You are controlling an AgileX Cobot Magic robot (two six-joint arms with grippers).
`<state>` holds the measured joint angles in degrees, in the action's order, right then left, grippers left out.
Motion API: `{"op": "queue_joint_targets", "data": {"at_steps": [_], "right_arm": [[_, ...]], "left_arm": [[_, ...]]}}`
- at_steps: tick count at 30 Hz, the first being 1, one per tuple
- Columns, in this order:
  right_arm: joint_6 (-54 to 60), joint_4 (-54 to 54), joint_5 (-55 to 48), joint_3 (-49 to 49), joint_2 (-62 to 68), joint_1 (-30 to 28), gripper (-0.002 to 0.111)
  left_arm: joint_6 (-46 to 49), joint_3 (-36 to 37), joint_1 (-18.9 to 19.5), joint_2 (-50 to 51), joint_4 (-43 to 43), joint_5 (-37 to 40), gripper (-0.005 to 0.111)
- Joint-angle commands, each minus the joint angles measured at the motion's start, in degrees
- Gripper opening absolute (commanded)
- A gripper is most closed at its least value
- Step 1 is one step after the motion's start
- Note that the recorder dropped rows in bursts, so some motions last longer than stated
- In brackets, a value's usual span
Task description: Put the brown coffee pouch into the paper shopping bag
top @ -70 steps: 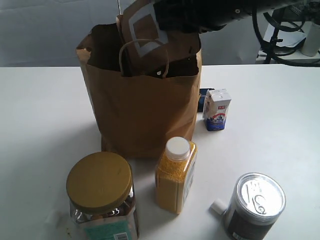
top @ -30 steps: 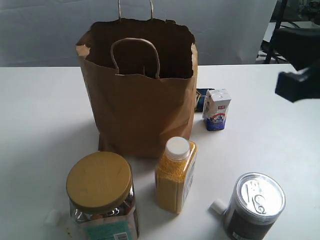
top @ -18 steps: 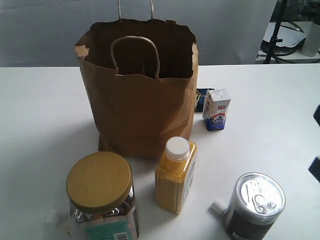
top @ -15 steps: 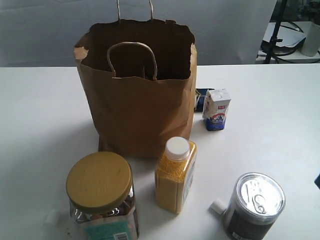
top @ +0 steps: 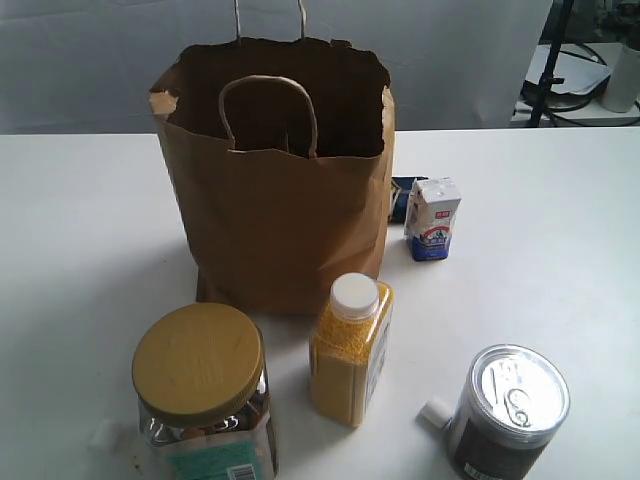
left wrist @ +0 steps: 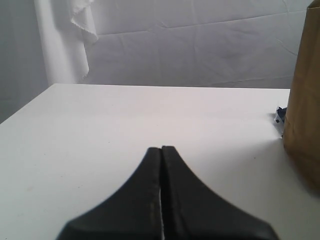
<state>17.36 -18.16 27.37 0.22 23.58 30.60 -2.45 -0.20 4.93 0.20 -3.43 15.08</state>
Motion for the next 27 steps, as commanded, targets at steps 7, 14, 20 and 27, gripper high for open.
{"op": "queue_joint_targets", "data": {"at_steps": [7, 14, 20, 27], "right_arm": [[-10.3, 14.9, -19.1, -0.2, -11.3, -12.5, 0.000], [-14.6, 19.7, -31.8, -0.2, -23.6, -13.6, 0.000], [-17.0, 20.6, -33.7, -0.2, -23.6, -14.1, 0.000], [-17.0, 20.6, -35.2, -0.2, -23.6, -14.1, 0.000]], "left_arm": [[-0.2, 0.2, 0.2, -0.2, -0.2, -0.2, 0.000], [-0.2, 0.2, 0.2, -0.2, -0.2, -0.2, 0.000], [-0.2, 0.2, 0.2, -0.2, -0.2, -0.2, 0.000], [-0.2, 0.2, 0.2, -0.2, -0.2, -0.2, 0.000]]}}
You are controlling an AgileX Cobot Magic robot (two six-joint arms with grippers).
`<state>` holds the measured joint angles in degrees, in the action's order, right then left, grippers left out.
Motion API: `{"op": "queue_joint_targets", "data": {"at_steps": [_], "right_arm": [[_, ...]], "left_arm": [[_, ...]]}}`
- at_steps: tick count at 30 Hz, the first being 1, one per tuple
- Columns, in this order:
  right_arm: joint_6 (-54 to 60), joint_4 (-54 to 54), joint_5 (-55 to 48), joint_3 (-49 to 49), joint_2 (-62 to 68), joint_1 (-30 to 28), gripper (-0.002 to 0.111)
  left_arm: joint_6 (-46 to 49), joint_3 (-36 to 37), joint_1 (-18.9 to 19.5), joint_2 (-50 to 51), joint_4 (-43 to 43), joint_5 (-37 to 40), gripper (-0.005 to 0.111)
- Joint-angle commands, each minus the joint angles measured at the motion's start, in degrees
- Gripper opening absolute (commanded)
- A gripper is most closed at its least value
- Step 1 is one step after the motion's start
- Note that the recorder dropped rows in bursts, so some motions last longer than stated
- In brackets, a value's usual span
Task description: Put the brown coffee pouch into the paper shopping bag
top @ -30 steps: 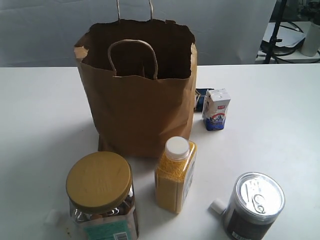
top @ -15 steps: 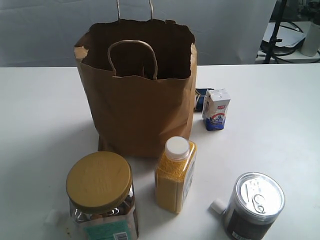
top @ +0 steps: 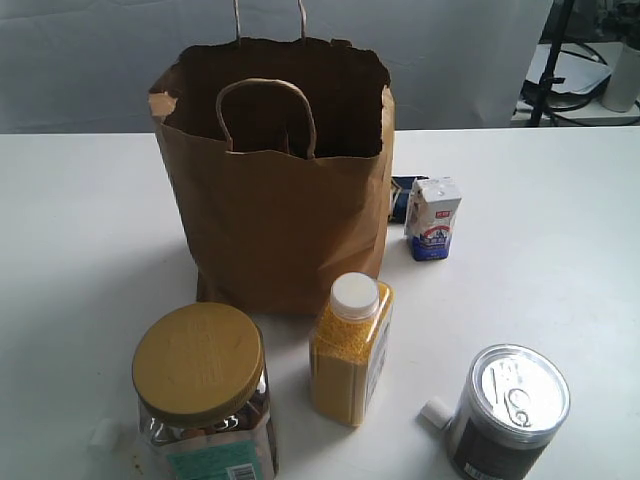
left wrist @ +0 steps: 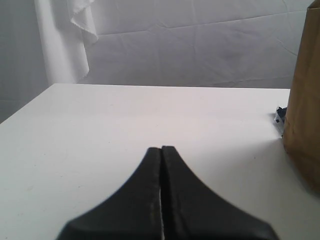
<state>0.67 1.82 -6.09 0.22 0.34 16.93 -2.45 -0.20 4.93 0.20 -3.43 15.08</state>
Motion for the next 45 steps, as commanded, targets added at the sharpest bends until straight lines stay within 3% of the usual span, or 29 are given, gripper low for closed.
{"op": "queue_joint_targets", "data": {"at_steps": [1, 26, 38, 45], "right_arm": [[-0.3, 0.5, -1.9, -0.2, -0.3, -0.4, 0.000], [-1.2, 0.5, -1.7, -0.2, -0.3, -0.4, 0.000], [-1.2, 0.5, -1.7, -0.2, -0.3, -7.8, 0.000], [-1.2, 0.5, -1.7, -0.2, -0.3, -5.4, 0.000]], "left_arm": [[-0.2, 0.2, 0.2, -0.2, -0.2, -0.2, 0.000], [-0.2, 0.2, 0.2, -0.2, -0.2, -0.2, 0.000], [-0.2, 0.2, 0.2, -0.2, -0.2, -0.2, 0.000], [-0.2, 0.2, 0.2, -0.2, -0.2, -0.2, 0.000]]}}
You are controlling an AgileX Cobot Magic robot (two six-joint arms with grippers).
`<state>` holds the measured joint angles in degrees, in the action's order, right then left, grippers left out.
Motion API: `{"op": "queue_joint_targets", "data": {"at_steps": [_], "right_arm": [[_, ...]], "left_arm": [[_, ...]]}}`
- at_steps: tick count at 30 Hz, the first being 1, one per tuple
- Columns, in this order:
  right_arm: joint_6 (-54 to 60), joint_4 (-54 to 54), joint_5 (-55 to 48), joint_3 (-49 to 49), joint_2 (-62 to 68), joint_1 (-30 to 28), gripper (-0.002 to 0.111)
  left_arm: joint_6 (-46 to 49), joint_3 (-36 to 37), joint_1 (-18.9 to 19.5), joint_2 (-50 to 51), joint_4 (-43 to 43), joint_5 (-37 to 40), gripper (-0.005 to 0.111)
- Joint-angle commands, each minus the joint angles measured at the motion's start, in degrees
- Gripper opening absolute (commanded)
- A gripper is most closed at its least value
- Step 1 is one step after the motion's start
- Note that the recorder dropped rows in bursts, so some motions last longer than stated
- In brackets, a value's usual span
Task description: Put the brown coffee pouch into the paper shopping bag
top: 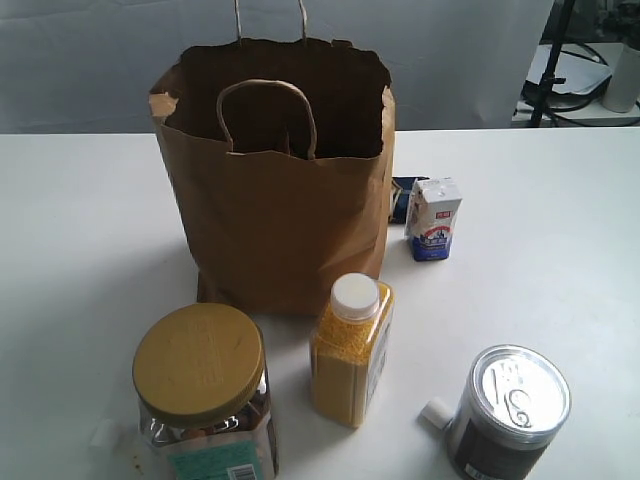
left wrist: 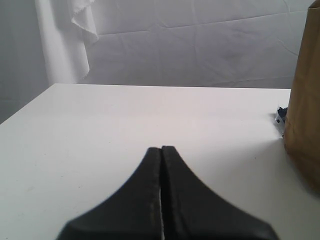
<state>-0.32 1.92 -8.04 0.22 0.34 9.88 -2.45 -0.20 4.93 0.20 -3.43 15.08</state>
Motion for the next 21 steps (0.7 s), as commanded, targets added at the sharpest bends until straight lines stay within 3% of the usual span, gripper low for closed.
{"op": "queue_joint_targets", "data": {"at_steps": [1, 21], "right_arm": [[-0.2, 0.4, 0.2, -0.2, -0.3, 2.2, 0.000], [-0.2, 0.4, 0.2, -0.2, -0.3, 2.8, 0.000]], "left_arm": [[-0.2, 0.2, 0.2, -0.2, -0.2, -0.2, 0.000], [-0.2, 0.2, 0.2, -0.2, -0.2, -0.2, 0.000]]}}
